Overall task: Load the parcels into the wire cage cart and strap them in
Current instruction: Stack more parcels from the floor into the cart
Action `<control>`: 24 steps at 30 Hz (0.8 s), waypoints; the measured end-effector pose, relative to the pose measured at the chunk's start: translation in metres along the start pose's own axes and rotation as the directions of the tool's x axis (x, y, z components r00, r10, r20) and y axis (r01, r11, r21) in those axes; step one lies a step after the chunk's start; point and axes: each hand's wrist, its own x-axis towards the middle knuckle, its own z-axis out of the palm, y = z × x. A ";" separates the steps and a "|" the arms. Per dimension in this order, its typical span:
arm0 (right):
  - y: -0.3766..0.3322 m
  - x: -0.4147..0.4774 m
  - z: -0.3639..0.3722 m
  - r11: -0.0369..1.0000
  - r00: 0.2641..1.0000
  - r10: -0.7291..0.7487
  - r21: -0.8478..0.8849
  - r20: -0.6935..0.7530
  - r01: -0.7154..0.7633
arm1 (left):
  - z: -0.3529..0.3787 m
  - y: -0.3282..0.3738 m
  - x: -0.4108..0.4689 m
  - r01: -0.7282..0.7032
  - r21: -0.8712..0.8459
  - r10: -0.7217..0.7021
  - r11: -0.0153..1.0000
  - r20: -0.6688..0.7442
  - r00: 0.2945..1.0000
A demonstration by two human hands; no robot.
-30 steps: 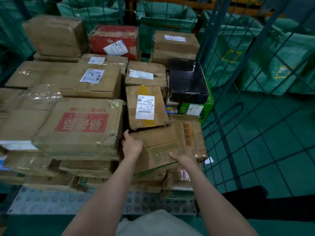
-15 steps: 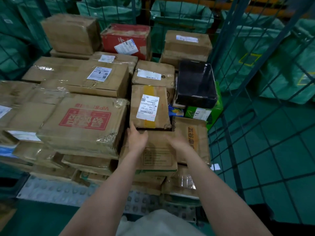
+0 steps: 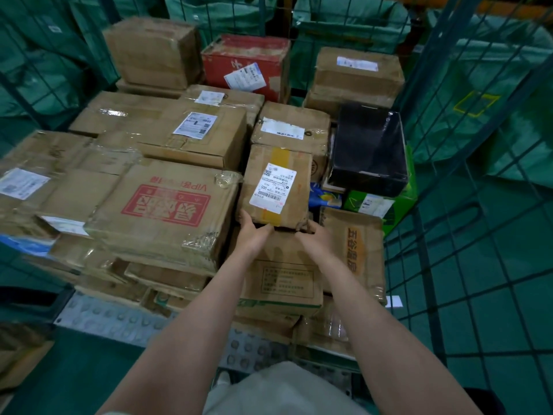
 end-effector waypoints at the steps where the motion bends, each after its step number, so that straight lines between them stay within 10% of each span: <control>1: 0.006 0.002 0.001 0.998 0.998 0.058 -0.007 0.003 -0.058 | 0.000 -0.001 -0.002 -0.013 0.017 0.014 1.000 -0.032 0.999; 6: 0.031 0.002 0.008 0.945 0.952 0.293 -0.177 0.087 -0.274 | 0.002 -0.017 -0.020 0.073 0.235 -0.020 0.969 -0.219 0.975; 24: 0.024 -0.019 0.015 0.957 0.985 0.153 -0.238 -0.074 -0.167 | -0.006 -0.012 -0.027 -0.025 -0.018 0.022 1.000 -0.144 0.989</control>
